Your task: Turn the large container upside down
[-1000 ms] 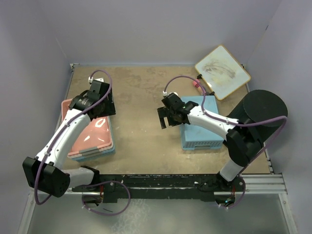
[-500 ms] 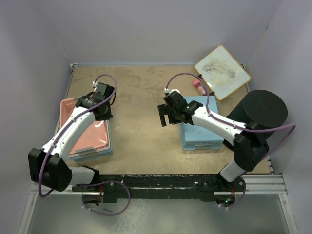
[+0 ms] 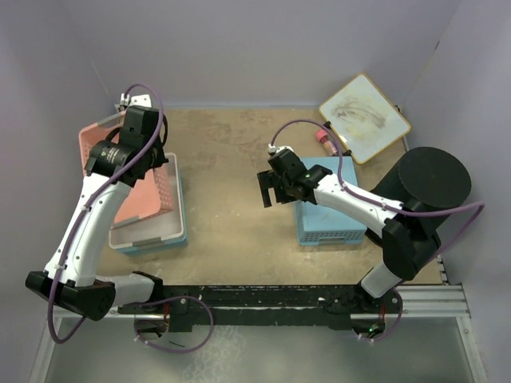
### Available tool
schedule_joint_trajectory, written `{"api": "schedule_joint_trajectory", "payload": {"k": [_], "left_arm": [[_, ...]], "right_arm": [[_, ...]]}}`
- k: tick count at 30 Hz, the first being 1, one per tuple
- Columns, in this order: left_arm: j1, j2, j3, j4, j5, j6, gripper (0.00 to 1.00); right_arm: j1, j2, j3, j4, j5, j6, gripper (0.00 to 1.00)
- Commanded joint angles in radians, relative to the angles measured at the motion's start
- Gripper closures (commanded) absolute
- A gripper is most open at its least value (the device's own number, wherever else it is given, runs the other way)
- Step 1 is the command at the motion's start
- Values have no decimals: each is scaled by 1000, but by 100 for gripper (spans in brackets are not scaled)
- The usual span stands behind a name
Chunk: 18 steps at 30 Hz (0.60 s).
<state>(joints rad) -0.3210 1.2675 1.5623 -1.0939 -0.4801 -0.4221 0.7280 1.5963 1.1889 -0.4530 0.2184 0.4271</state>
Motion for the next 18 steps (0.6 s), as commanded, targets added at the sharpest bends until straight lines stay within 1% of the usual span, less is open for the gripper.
{"api": "schedule_joint_trajectory", "payload": {"k": [1,5,9,11,14,16,18], "left_arm": [[0,-17,122,10,63,40,100],[-1,2,187,95,245,27,100],[0,22,183,251,430,-32,100],[-1,33,154,373,532,-76,100],[-1,43,75,548,650,-159,100],[-1,53,18,659,707,-205,100],[-1,69,-23,730,749,-235,100]], "right_arm": [[3,-28,26,20,2,-7,0],[3,-56,18,32,8,-3,0],[4,-60,4,41,5,2,0],[4,-53,-1,36,1,4,0],[4,-43,-12,32,1,8,0],[3,-42,-29,30,-2,14,0],[3,-42,-45,28,-6,13,0]]}}
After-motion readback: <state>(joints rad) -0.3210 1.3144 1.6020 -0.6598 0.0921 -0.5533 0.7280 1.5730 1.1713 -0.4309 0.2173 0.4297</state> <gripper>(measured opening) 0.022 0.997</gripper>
